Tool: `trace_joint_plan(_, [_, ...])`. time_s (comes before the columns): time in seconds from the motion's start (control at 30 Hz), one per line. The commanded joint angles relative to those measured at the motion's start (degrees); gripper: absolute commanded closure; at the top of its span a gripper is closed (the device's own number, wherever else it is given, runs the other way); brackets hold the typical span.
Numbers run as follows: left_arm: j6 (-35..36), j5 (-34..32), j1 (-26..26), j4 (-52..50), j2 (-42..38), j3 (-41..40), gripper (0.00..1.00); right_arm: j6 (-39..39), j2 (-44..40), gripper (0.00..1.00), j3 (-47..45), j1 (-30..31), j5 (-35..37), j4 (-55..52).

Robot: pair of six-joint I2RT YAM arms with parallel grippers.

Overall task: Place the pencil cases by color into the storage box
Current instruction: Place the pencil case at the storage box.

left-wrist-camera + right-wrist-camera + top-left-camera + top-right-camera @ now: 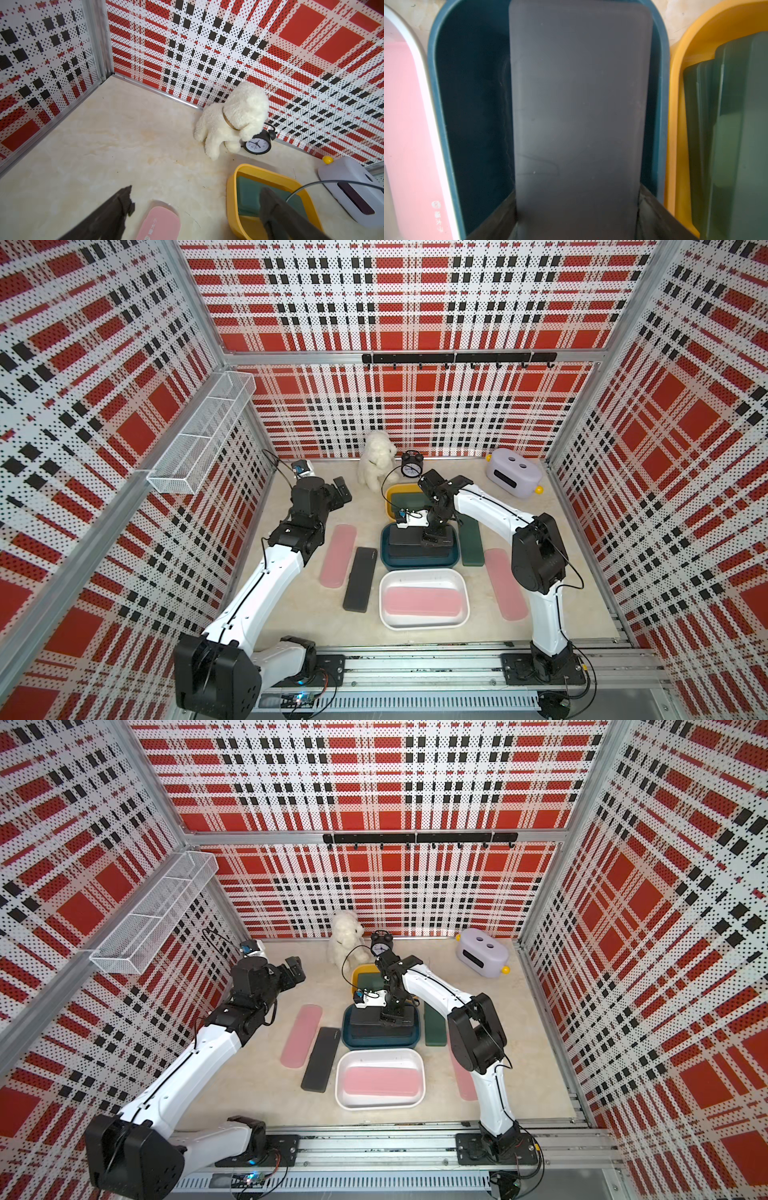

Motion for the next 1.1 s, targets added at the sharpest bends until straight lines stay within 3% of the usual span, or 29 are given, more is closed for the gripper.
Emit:
trace_joint_plan(0.0, [-0.28,-0.05,0.20,-0.24,-0.82,-0.63,0.01,1.38,0.13,0.50,-1.00,0.29,-1.06,2.73])
trace_joint_plan(1.07, [-0.06,0.47,0.19,-0.24,-0.64,-1.01,0.01,4.12,1.32,0.43,-4.02,0.96,2.50,6.32])
